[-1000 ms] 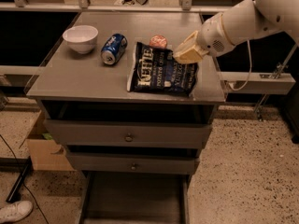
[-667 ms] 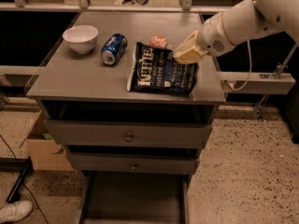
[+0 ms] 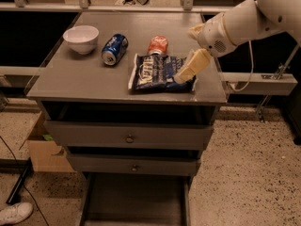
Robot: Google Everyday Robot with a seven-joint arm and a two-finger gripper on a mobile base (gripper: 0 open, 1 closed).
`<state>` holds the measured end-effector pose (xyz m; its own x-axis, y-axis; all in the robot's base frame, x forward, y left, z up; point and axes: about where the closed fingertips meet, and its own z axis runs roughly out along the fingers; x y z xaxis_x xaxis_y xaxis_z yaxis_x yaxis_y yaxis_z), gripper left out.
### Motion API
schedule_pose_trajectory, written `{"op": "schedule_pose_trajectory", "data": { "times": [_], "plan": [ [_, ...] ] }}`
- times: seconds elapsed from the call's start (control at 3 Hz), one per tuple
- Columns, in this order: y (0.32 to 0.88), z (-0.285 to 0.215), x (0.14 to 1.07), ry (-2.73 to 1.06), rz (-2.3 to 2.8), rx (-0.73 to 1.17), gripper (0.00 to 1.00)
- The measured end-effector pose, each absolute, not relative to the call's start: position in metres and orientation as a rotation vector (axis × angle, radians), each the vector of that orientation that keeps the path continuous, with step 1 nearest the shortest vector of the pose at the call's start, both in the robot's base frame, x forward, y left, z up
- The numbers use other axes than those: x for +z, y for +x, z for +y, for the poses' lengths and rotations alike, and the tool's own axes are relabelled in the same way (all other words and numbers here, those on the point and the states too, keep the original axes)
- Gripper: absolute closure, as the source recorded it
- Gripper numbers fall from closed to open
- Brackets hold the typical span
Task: Pick blue chip bag from bottom drawer and place on counter
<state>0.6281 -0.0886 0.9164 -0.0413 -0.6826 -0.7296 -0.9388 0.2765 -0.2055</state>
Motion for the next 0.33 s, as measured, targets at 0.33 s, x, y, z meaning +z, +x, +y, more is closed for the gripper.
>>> {"op": "schedule_pose_trajectory", "data": {
  "times": [0.33],
  "plan": [
    [0.6281, -0.0886, 0.9164, -1.474, 1.791, 0.428, 0.00]
  ]
}}
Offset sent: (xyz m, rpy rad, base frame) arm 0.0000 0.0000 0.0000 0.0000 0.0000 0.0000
